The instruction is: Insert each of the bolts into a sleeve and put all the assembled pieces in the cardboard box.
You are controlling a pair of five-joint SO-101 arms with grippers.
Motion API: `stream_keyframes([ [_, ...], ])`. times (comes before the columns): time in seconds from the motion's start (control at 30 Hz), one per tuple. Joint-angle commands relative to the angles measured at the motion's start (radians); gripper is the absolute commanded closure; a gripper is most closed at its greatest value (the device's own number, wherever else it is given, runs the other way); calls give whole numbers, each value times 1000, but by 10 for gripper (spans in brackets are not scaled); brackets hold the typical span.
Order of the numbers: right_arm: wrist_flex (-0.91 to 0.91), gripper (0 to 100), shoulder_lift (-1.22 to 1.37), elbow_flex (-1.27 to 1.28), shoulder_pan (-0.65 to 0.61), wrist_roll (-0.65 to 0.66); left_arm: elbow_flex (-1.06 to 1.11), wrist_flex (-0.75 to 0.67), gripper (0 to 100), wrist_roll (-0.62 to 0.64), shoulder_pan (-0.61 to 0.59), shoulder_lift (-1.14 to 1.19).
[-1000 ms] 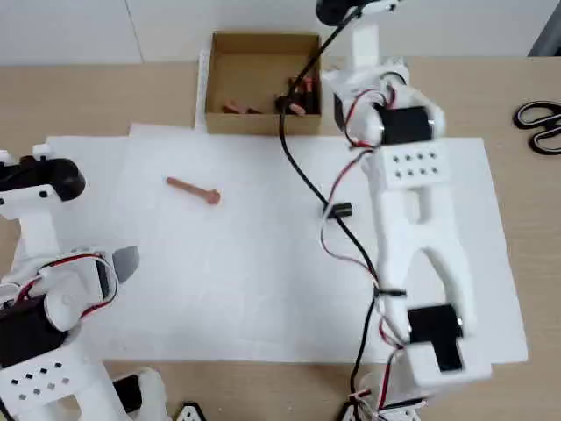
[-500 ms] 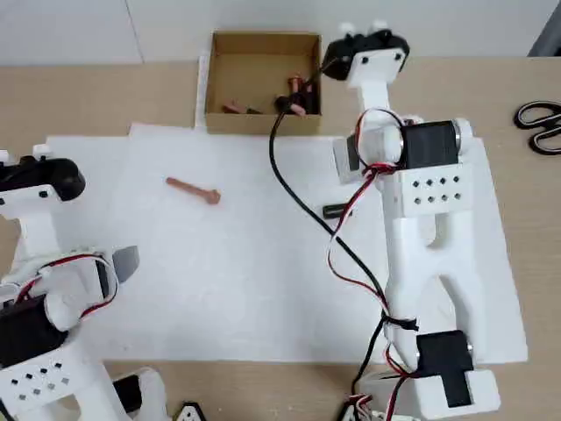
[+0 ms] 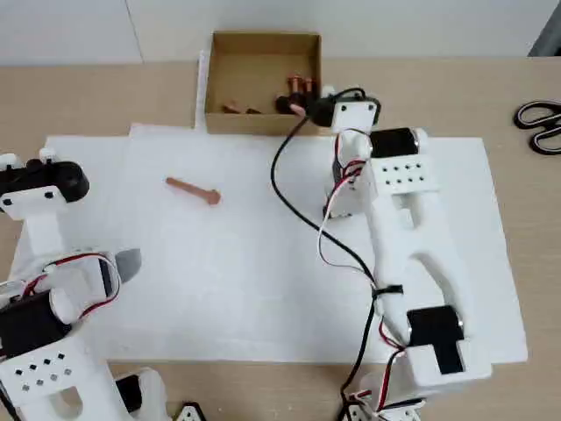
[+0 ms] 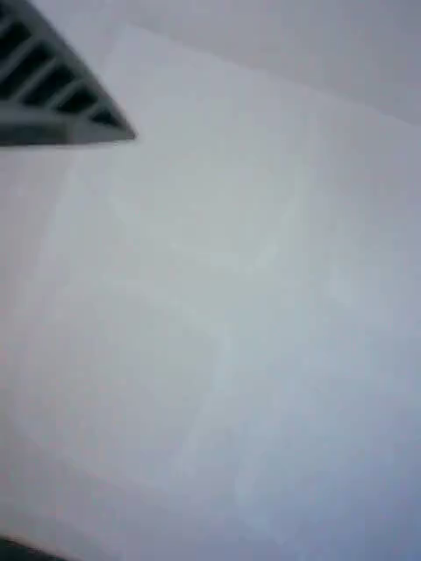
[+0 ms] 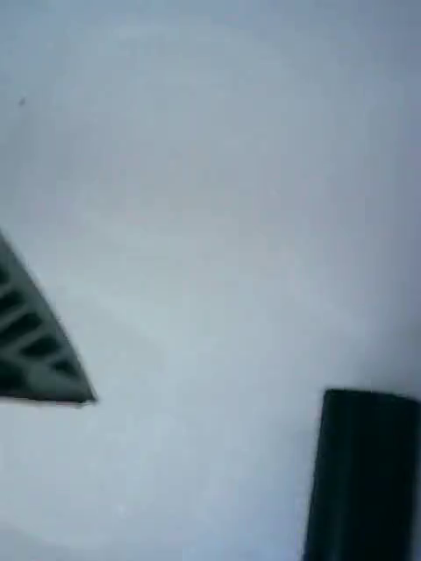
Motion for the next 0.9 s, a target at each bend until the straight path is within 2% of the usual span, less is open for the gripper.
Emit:
stream_keyframes([
  [0.0,13,707,8,-2,7,-48,-4,-23,701,-6,0,-15],
  [0.23,28,708,18,2,7,-21,-5,-23,701,-6,0,-15],
  [0.53,-179,707,19,-12,-7,2,-5,-23,701,-6,0,-15],
  [0.67,-153,655,27,-8,4,210,-5,-23,701,-6,-3,-15],
  [0.77,-119,609,38,-6,1,313,-7,-23,701,-6,-3,-15],
  [0.8,-82,603,36,-15,-1,373,-7,-23,701,-6,-3,-15],
  [0.87,-2,601,36,-57,-13,574,-7,-23,701,-6,-3,-15],
])
